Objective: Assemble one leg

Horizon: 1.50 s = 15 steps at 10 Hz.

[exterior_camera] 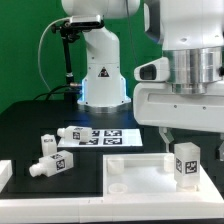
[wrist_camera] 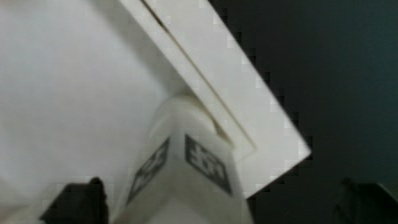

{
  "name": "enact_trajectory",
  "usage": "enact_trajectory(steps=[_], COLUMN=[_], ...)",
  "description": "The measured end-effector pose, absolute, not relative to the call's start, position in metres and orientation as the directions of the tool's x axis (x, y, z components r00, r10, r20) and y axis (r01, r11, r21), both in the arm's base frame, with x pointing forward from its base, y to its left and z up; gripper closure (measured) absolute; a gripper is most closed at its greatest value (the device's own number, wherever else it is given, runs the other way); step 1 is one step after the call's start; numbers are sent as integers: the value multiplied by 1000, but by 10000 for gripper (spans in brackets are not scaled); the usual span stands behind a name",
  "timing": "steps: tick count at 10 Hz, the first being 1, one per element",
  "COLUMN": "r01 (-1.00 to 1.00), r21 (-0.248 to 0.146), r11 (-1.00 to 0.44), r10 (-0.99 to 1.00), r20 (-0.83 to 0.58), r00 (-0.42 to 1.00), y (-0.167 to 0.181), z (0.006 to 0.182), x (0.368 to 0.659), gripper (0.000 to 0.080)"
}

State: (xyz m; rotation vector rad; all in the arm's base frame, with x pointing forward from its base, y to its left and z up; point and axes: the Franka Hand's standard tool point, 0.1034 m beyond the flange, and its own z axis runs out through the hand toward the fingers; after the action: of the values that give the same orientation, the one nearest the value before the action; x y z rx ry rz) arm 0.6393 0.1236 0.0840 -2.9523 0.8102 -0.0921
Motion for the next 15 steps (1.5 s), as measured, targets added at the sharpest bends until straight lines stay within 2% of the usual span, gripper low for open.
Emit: enact_trajectory(steps=[2, 4, 6, 8, 9, 12, 13, 15], r01=[-372, -126, -147, -156, -268, -509, -614, -844], r21=[-84, -61, -65, -66, -76, -92, -100, -125], r11=[-925, -990, -987, -985, -960, -856, -783, -522], r10=[-377, -131, -152, -162, -273, -514, -620, -849], r20=[50, 81, 87, 87, 78, 58, 42, -22], r00=[925, 988, 984, 983, 959, 856, 784, 528], y=[122, 112, 113, 112, 112, 108, 107, 103], z=[83, 83, 83, 83, 83, 83, 83, 80], x=[639, 645, 646, 646, 646, 646, 646, 644], gripper=[151, 150, 150, 410, 513, 512, 512, 512])
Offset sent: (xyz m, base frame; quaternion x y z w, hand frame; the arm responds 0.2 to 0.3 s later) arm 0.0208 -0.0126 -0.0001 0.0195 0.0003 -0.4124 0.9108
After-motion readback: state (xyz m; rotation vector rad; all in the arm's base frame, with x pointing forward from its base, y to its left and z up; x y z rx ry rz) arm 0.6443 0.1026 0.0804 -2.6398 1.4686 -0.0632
